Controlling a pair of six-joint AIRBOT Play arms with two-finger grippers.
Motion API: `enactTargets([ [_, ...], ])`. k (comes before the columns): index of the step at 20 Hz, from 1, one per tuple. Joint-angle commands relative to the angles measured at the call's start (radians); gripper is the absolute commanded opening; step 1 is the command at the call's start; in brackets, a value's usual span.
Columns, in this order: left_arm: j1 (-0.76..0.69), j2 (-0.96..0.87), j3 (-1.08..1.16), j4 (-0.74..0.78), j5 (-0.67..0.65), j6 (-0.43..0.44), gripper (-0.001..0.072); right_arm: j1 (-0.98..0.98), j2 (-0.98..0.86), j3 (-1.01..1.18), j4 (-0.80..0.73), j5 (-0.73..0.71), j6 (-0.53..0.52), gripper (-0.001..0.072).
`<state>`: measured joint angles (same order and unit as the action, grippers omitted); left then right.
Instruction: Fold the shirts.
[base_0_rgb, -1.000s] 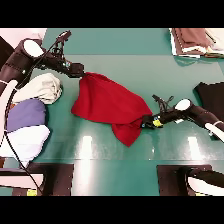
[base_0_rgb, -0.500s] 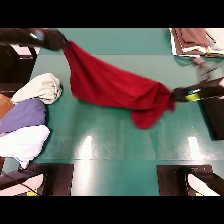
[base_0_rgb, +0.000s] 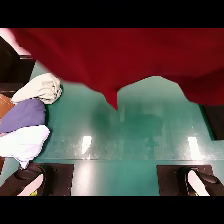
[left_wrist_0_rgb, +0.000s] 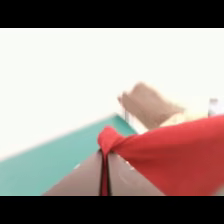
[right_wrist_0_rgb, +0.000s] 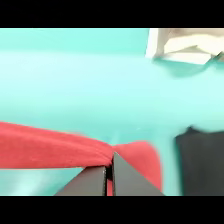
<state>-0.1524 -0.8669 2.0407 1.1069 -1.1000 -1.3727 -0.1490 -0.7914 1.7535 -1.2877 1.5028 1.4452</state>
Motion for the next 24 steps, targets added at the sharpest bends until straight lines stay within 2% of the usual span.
enactTargets([
  [1,0.001,0.049,0.024,0.013,0.04,-0.011,0.002,-0.027,-0.034,0.17,-0.022,0.089,0.002,0.0015],
  [3,0.001,0.028,-0.011,0.043,0.018,-0.01,0.0021,0.008,-0.101,0.245,-0.023,0.146,0.013,0.0015],
  [5,0.002,-0.021,-0.082,0.154,-0.046,-0.023,0.0021,0.074,-0.193,0.283,-0.023,0.193,0.051,0.0015],
  [7,0.002,-0.104,-0.18,0.271,-0.145,-0.077,0.0021,0.154,-0.296,0.234,-0.025,0.224,0.077,0.0015],
  [9,0.002,-0.21,-0.317,0.299,-0.2,-0.094,0.0022,0.219,-0.406,0.131,-0.025,0.234,0.099,0.0015],
  [11,0.002,-0.324,-0.474,0.271,-0.166,-0.094,0.0022,0.264,-0.526,0.017,-0.025,0.228,0.1,0.0015],
  [14,0.002,-0.502,-0.63,0.266,0.014,-0.093,0.0022,0.301,-0.71,-0.115,-0.024,0.126,0.063,0.0015],
  [16,0.002,-0.612,-0.626,0.27,0.095,-0.093,0.0022,0.303,-0.817,-0.113,-0.014,0.064,0.045,0.0015],
  [19,0.002,-0.678,-0.62,0.27,0.167,-0.099,0.0025,0.303,-0.927,-0.013,-0.011,0.049,0.046,0.0024],
  [20,0.002,-0.676,-0.618,0.27,0.177,-0.097,0.0172,0.301,-0.947,0.028,-0.011,0.051,0.046,0.0195],
  [21,0.003,-0.674,-0.607,0.27,0.165,-0.097,0.0476,0.294,-0.961,0.07,-0.013,0.052,0.045,0.0415],
  [22,0.011,-0.674,-0.582,0.273,0.118,-0.097,0.0548,0.286,-0.964,0.103,-0.005,0.056,0.045,0.0429],
  [24,0.048,-0.671,-0.505,0.269,-0.044,-0.093,0.0549,0.252,-0.941,0.134,0.08,0.095,0.005,0.0429],
])
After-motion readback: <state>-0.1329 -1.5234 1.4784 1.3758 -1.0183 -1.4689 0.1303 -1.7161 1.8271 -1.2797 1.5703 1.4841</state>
